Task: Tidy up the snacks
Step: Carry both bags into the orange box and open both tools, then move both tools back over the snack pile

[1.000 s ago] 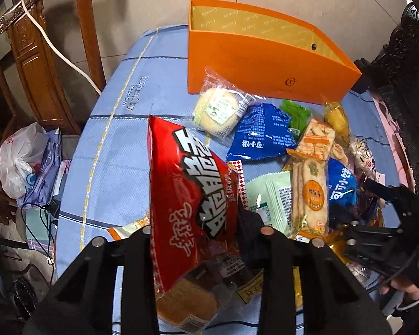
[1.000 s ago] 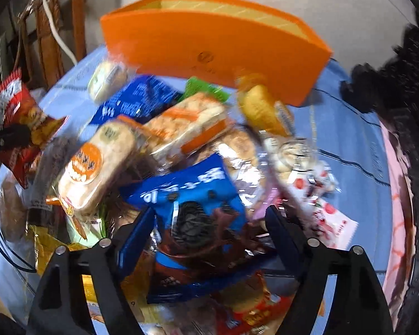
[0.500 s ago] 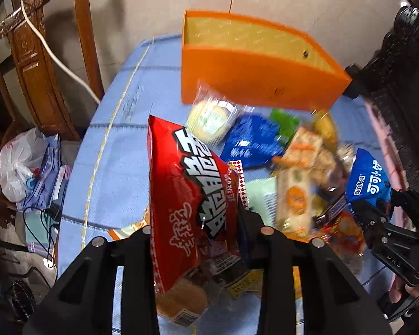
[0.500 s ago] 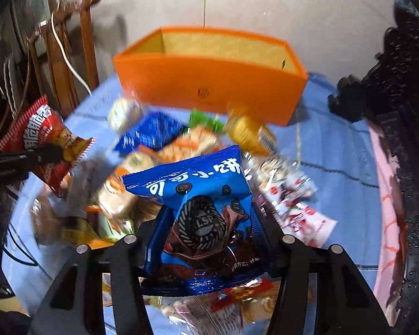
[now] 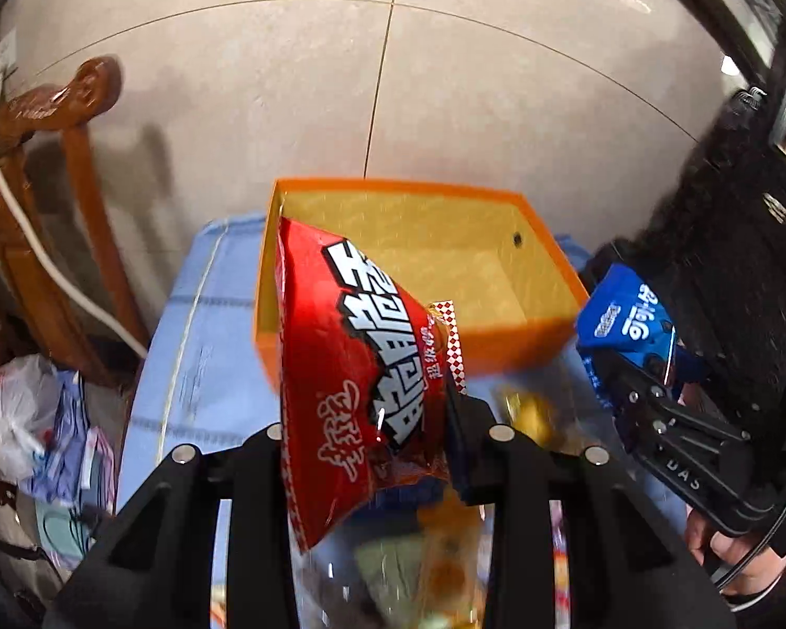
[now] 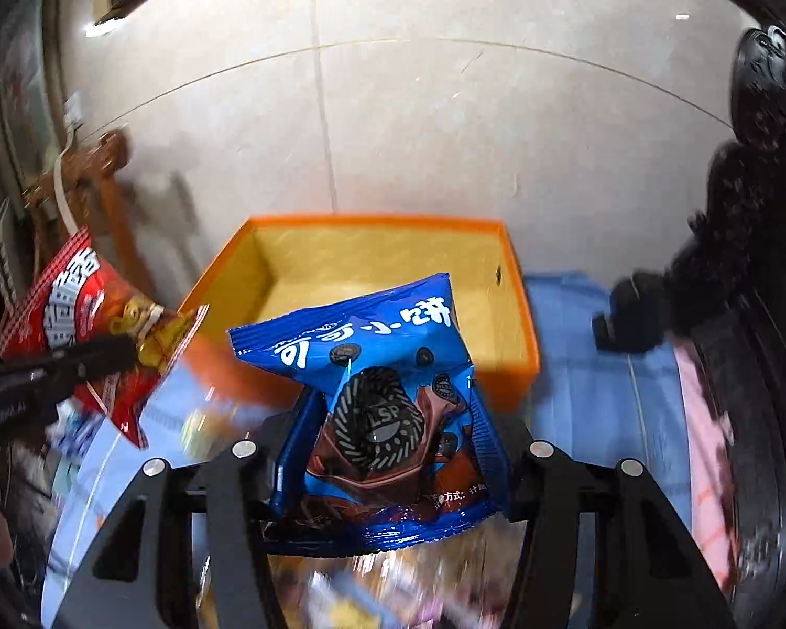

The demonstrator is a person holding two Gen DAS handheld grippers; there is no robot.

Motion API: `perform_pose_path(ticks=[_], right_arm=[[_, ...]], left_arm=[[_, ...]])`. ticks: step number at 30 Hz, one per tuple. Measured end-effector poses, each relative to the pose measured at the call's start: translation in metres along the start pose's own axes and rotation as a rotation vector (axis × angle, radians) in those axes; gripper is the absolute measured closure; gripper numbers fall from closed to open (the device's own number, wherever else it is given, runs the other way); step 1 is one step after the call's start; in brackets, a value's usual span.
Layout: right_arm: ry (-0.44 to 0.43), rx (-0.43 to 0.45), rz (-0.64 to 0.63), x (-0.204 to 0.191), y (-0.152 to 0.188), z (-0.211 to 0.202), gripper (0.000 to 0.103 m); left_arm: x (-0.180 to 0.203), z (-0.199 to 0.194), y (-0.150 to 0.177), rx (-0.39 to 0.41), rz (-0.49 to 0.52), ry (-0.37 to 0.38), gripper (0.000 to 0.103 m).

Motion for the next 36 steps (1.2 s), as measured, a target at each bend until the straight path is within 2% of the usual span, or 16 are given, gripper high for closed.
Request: perform_pose_path(ticks=[3,7,8,9,10,11,12,13,15,18,24,31,36], right_arm=[[0.013,-0.008,0.017,0.013,-0.023,0.041,0.047],[0.015,-0.068,0.020,0.018,-0.029,0.094,0.046],[0.031,-0.094,0.008,0.019,-0.026,0.107,0.043],[0.058,-0.108,-0.010,0.020,-0.023,0.113,0.040],[0.126,-0.121,-0.060,0.023,-0.019,0.121,0.038],[0.172,-0.119,-0.105,0.023,-0.019,0.123,0.031],[0.193,-0.092,-0.158,0.020,-0.020,0.120,0.026],[0.182,-0.071,-0.181,0.017,-0.020,0.117,0.024],[0.156,-0.046,-0.199,0.009,-0.018,0.105,0.024],[0.128,-0.017,-0.171,0.011,-0.016,0.085,0.024],[0.043,0.020,-0.035,0.019,0.006,0.013,0.021],[-0.043,0.016,0.027,0.007,0.057,-0.082,0.015],[-0.121,-0.015,0.041,-0.021,0.104,-0.138,0.009]], left_arm=[[-0.004,0.035,-0.021,-0.019,-0.027,-0.009,0.070],[-0.012,0.081,-0.039,-0.056,-0.053,-0.028,0.070],[-0.013,0.091,-0.042,-0.069,-0.060,-0.021,0.068],[-0.013,0.100,-0.042,-0.084,-0.070,-0.018,0.063],[-0.013,0.106,-0.041,-0.092,-0.077,-0.023,0.056],[-0.015,0.110,-0.039,-0.097,-0.078,-0.043,0.031],[-0.018,0.110,-0.038,-0.081,-0.072,-0.075,0.012],[-0.021,0.108,-0.038,-0.060,-0.066,-0.094,0.010],[-0.019,0.101,-0.035,-0.034,-0.053,-0.076,0.010],[-0.021,0.091,-0.020,-0.071,-0.040,-0.046,0.010],[-0.030,0.039,0.009,-0.080,0.005,-0.002,0.010],[-0.047,-0.026,0.062,-0.114,0.005,-0.015,0.010],[-0.055,-0.056,0.115,-0.191,0.001,-0.028,0.010]])
Point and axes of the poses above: each gripper's, at about its wrist camera, not at the fingertips, and z roughly the way its jaws point, x to its right, y to its underside, the point moved 10 cm from there along z, roughly the way its jaws point, and after that the axes turned 10 degrees about x, right-handed, at the moved point
